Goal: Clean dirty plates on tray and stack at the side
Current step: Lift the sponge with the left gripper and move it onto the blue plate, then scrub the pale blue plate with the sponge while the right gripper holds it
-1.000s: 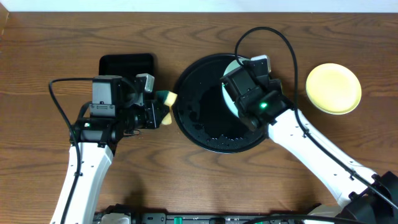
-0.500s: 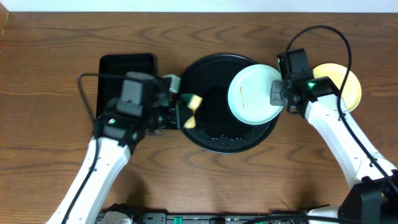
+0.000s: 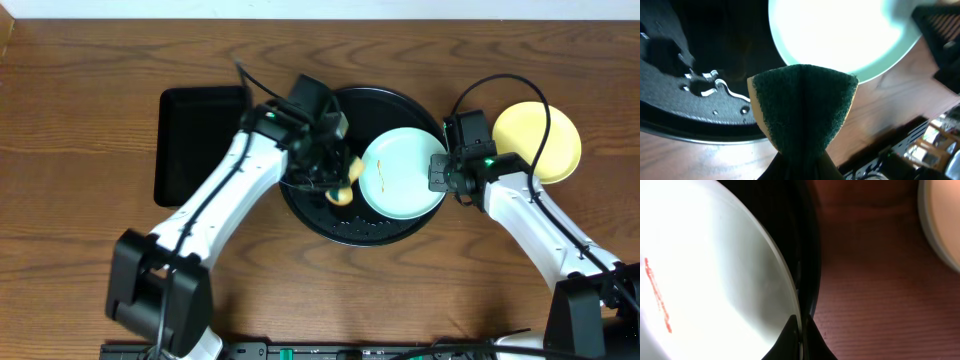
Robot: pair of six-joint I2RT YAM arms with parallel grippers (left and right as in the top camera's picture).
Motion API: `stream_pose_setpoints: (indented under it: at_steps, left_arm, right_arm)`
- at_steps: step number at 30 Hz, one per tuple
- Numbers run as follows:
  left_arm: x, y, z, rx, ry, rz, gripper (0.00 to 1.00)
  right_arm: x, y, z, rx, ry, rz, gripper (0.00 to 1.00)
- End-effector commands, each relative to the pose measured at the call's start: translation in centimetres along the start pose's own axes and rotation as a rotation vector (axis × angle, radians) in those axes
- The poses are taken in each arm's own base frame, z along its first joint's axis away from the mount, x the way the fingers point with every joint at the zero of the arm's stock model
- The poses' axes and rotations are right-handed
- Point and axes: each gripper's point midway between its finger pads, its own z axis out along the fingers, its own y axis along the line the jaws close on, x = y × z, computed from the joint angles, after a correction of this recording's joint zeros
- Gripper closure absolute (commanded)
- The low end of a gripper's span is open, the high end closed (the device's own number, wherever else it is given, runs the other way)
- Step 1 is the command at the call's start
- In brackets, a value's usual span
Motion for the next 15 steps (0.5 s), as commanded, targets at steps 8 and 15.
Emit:
stream_pose_setpoints:
  at_steps: [8,15]
  left_arm:
    - [2.4,-3.4,2.5,0.048,0.103,0.086,0.92]
    - [3.2,-3.6,4.5,0.03,0.152,0.054,0.92]
  right_arm:
    - [0.5,-0.2,0.1,-0.011,0.011,0.001,0.99]
    - [0.7,-0.2,0.1,-0.009,0.016,0.0,0.99]
